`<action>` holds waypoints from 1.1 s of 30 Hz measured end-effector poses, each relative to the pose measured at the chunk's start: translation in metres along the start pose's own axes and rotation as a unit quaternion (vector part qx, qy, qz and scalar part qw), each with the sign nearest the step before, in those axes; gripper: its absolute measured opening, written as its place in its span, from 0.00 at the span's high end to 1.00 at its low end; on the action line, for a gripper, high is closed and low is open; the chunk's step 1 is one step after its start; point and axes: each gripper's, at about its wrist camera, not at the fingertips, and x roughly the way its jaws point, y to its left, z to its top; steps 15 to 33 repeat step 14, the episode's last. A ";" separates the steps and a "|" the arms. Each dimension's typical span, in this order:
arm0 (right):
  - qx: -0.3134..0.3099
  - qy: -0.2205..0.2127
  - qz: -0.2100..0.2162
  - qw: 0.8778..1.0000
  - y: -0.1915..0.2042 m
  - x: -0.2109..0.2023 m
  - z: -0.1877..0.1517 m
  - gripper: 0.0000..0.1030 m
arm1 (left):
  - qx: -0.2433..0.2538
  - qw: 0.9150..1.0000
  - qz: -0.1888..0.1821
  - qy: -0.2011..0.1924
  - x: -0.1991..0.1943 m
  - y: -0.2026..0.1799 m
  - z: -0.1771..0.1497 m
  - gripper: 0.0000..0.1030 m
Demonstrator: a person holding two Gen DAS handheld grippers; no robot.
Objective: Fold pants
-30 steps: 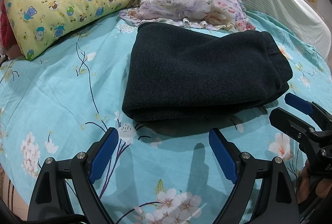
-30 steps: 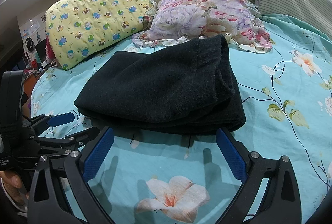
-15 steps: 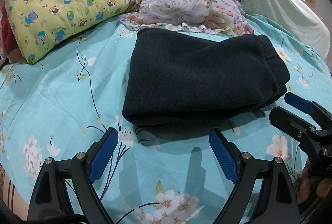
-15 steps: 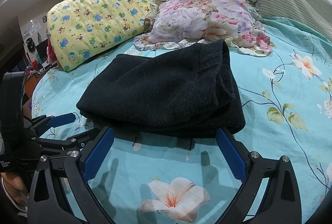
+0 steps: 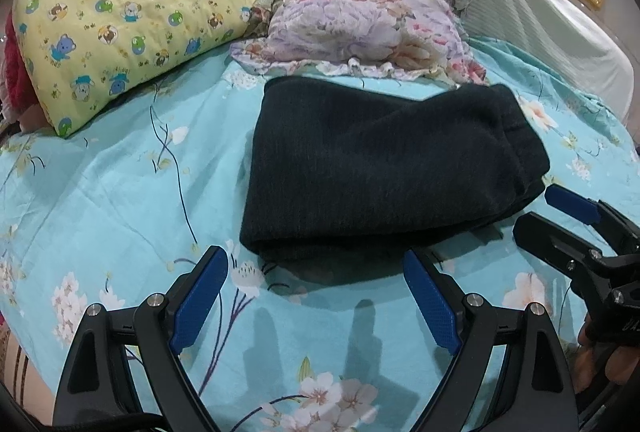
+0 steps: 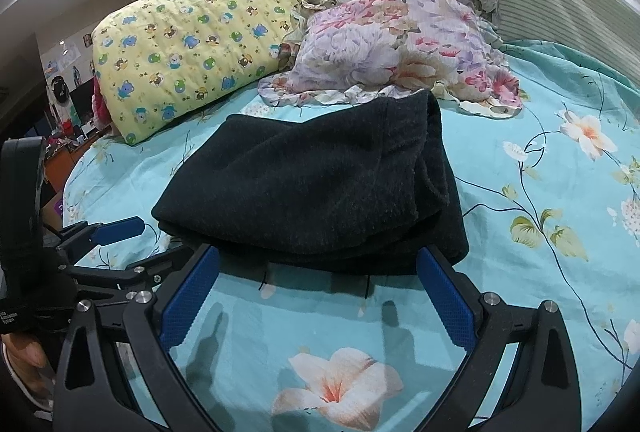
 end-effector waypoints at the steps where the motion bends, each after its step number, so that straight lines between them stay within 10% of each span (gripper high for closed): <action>1: 0.000 -0.001 -0.002 1.000 0.000 -0.001 0.001 0.04 | -0.001 1.000 -0.001 -0.003 -0.001 0.001 0.002 0.13; 33: 0.008 -0.012 -0.006 1.000 -0.006 -0.007 0.006 0.04 | 0.011 1.000 -0.006 -0.003 -0.001 -0.009 0.011 0.13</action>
